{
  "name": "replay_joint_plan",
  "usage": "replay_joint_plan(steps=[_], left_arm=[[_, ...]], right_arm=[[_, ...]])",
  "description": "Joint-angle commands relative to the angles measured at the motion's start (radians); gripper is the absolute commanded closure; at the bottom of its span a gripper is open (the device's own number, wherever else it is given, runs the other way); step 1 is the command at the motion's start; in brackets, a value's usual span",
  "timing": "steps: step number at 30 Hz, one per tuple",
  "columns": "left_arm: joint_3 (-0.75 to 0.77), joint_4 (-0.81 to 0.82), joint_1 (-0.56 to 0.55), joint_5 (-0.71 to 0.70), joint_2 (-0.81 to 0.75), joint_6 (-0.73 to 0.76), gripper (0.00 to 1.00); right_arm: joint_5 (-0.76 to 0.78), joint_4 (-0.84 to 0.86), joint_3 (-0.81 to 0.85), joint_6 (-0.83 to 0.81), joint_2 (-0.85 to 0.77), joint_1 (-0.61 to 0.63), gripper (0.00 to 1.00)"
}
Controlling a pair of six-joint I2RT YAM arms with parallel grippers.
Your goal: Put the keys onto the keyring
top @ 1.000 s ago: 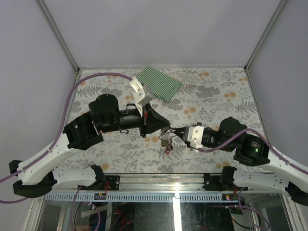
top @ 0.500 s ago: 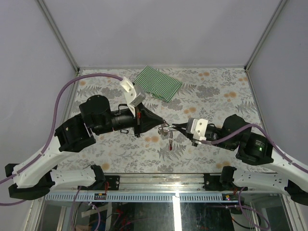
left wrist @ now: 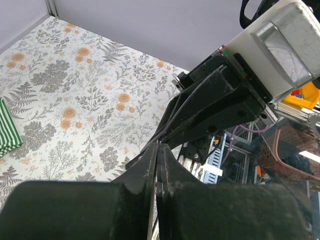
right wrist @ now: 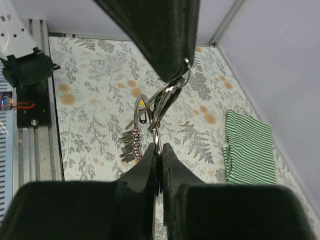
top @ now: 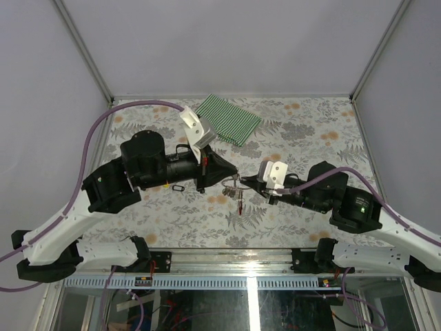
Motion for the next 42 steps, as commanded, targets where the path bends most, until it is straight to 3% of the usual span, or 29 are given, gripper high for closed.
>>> replay_joint_plan(steps=[1,16,23,30,35,42], left_arm=[[0.067,-0.015,-0.003,-0.007,0.022,0.022,1.00],[0.215,-0.091,-0.004,0.032,0.152,0.040,0.95],[0.230,-0.083,-0.005,0.085,0.153,0.030,0.71],[0.164,-0.050,-0.005,-0.010,0.045,0.060,0.57],[0.115,-0.032,-0.005,-0.111,-0.036,0.080,0.53],[0.105,-0.015,-0.005,-0.096,-0.057,0.096,0.47]], right_arm=[[0.082,0.167,-0.001,0.091,0.005,0.001,1.00],[0.171,0.618,-0.228,0.245,-0.037,0.000,1.00],[0.214,0.832,-0.313,0.198,-0.060,0.000,1.00],[0.170,0.880,-0.336,0.200,-0.105,0.000,1.00],[0.112,0.904,-0.356,0.191,-0.153,-0.001,1.00],[0.015,0.846,-0.322,0.192,-0.188,0.000,1.00]])
